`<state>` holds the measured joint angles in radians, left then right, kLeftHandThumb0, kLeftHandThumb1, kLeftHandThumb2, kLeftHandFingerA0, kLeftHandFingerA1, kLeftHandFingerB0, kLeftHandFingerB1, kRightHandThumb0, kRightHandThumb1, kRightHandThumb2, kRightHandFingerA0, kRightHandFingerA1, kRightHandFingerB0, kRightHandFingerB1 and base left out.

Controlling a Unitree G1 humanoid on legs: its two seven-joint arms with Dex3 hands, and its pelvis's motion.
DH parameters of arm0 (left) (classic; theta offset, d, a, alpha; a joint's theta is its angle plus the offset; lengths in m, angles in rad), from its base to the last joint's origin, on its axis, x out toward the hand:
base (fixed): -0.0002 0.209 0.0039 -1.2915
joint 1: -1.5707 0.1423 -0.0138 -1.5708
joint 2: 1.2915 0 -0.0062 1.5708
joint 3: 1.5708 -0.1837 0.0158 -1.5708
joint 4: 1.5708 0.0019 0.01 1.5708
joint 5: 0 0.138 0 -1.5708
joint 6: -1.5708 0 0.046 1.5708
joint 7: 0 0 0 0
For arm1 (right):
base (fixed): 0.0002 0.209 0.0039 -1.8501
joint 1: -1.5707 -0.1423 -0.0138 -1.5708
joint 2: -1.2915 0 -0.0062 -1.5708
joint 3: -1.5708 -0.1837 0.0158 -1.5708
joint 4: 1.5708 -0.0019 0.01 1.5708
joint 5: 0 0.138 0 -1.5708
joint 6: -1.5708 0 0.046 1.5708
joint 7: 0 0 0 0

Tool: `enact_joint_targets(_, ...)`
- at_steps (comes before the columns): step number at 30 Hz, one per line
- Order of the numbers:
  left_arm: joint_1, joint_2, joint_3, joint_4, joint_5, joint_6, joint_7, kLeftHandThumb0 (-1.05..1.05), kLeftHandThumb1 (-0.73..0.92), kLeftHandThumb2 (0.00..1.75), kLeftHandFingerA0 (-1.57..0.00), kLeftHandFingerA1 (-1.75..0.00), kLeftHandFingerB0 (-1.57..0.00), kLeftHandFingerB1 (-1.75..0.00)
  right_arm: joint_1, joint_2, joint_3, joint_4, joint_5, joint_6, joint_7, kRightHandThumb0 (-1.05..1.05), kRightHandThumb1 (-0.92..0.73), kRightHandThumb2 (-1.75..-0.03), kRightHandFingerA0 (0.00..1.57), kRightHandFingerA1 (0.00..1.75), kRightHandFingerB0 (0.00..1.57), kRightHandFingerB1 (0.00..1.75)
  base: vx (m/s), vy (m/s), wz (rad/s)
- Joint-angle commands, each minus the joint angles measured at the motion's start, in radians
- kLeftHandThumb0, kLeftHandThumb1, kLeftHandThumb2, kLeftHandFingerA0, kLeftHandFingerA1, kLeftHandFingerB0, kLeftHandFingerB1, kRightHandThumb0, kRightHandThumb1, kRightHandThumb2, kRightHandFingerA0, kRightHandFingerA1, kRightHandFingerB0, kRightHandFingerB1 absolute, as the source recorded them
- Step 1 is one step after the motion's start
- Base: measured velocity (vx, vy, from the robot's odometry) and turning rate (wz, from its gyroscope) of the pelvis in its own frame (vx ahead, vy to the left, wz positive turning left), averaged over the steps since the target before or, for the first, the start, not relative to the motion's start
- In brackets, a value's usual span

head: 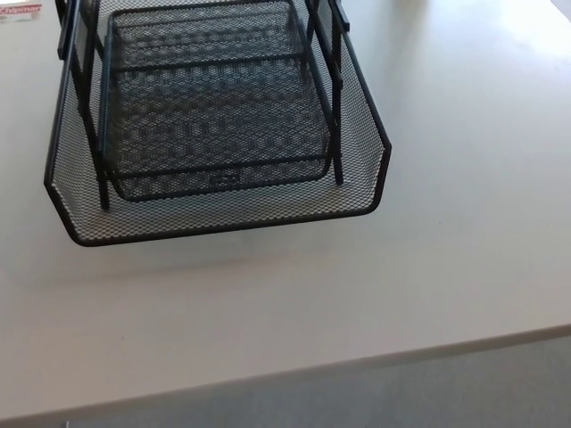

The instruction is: The robot uses its right hand to press on the stapler that is in the middle of the desk

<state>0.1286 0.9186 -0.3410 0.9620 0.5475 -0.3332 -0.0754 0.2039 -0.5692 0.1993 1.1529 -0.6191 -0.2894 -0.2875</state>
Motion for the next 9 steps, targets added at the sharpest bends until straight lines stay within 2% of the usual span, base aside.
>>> enact_joint_targets(1, 0.005, 0.016, -0.002, 0.012, 0.013, -0.021, 0.019, -0.60, 0.63, 0.90, -0.16, -0.54, -0.14, -0.44, 0.003, -0.024, 0.015, 0.005, 0.022, 0.011, -0.012, -0.93, -0.85, -0.66, 0.15, 0.47, 0.24, 0.64, 0.00, 0.000, 0.00)
enact_joint_targets(9, 0.022, 0.017, 0.001, 0.018, 0.009, -0.026, 0.027, -0.60, 0.63, 0.90, -0.16, -0.54, -0.14, -0.44, -0.005, -0.026, 0.032, 0.007, 0.025, 0.014, -0.010, -0.93, -0.85, -0.66, 0.15, 0.47, 0.24, 0.64, 0.00, 0.000, 0.00)
